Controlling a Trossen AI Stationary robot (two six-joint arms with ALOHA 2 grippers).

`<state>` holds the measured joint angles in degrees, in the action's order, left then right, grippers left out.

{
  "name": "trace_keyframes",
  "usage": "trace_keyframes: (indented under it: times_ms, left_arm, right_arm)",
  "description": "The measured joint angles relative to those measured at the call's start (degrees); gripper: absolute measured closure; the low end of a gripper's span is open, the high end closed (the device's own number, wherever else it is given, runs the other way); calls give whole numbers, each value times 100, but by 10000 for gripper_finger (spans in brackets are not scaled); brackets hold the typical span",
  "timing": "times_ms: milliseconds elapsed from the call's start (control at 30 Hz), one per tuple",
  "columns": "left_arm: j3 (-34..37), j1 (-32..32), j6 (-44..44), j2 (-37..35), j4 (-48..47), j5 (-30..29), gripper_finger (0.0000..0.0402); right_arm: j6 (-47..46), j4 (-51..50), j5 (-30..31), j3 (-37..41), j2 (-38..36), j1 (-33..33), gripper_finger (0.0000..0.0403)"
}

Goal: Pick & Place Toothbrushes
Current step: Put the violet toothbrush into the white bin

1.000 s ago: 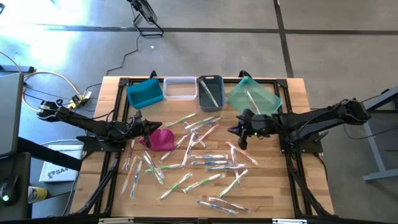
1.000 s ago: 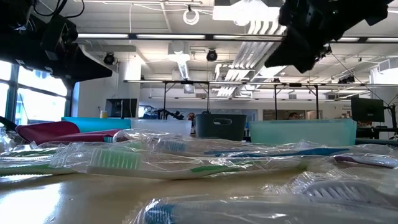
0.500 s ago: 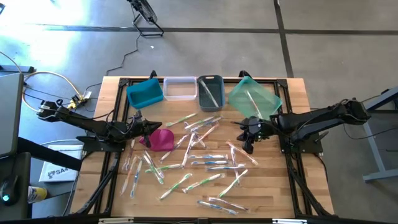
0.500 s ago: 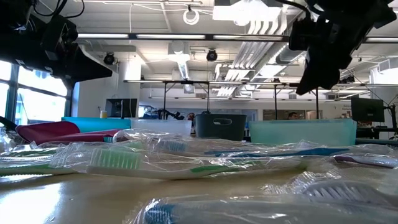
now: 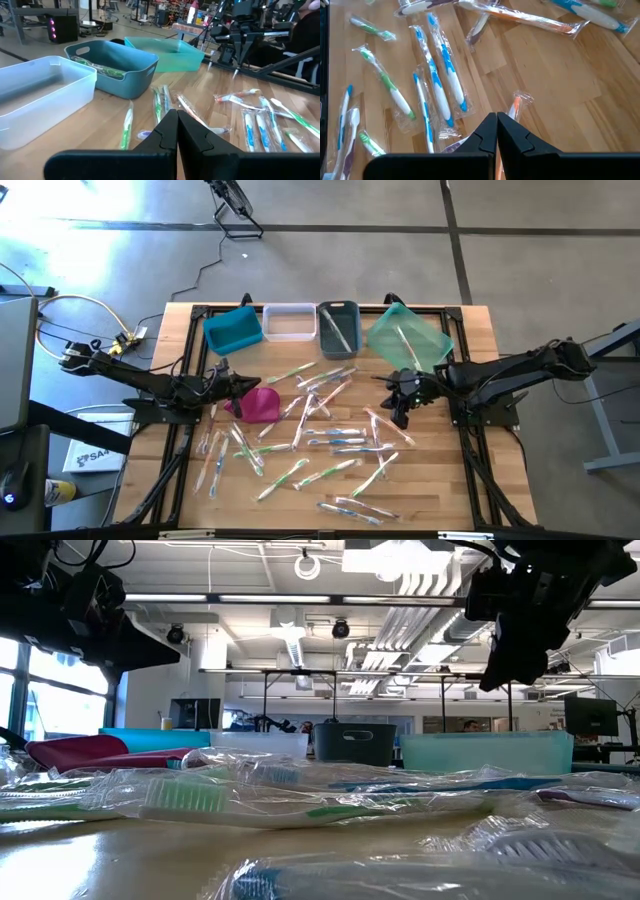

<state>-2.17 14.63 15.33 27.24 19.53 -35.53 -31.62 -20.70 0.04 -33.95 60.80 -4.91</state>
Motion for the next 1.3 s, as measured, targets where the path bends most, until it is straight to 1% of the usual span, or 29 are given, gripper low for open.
trace_keyframes:
  times_ms: [100,367,500,600,700,833,933,1100,1167,1300]
  left_arm:
    - [0,0,0,-2,0,2,402]
    - [0,0,4,-2,2,0,402]
    - [0,0,218,0,45,0,402]
    - [0,0,386,-2,123,18,402]
    - [0,0,449,-2,206,181,402]
    - [0,0,448,2,356,212,402]
    - [-1,0,448,0,357,212,402]
    - [0,2,448,7,354,212,402]
    - [-12,2,448,7,339,212,402]
    - [-275,2,356,196,212,309,402]
  right_arm:
    - [164,68,147,0,0,0,399]
    - [205,444,680,-4,0,2,399]
    - [864,719,994,-4,-44,0,399]
    - [1329,776,1218,-4,-252,2,399]
    - [1575,779,1417,-4,-572,2,399]
    - [1944,940,1469,0,-1027,2,399]
    - [2269,1469,1389,147,-1320,2,399]
    - [2570,2690,1023,766,-1750,2,399]
    - [2626,3208,1033,1017,-1845,2,399]
    - [2687,3859,1035,1411,-1963,35,399]
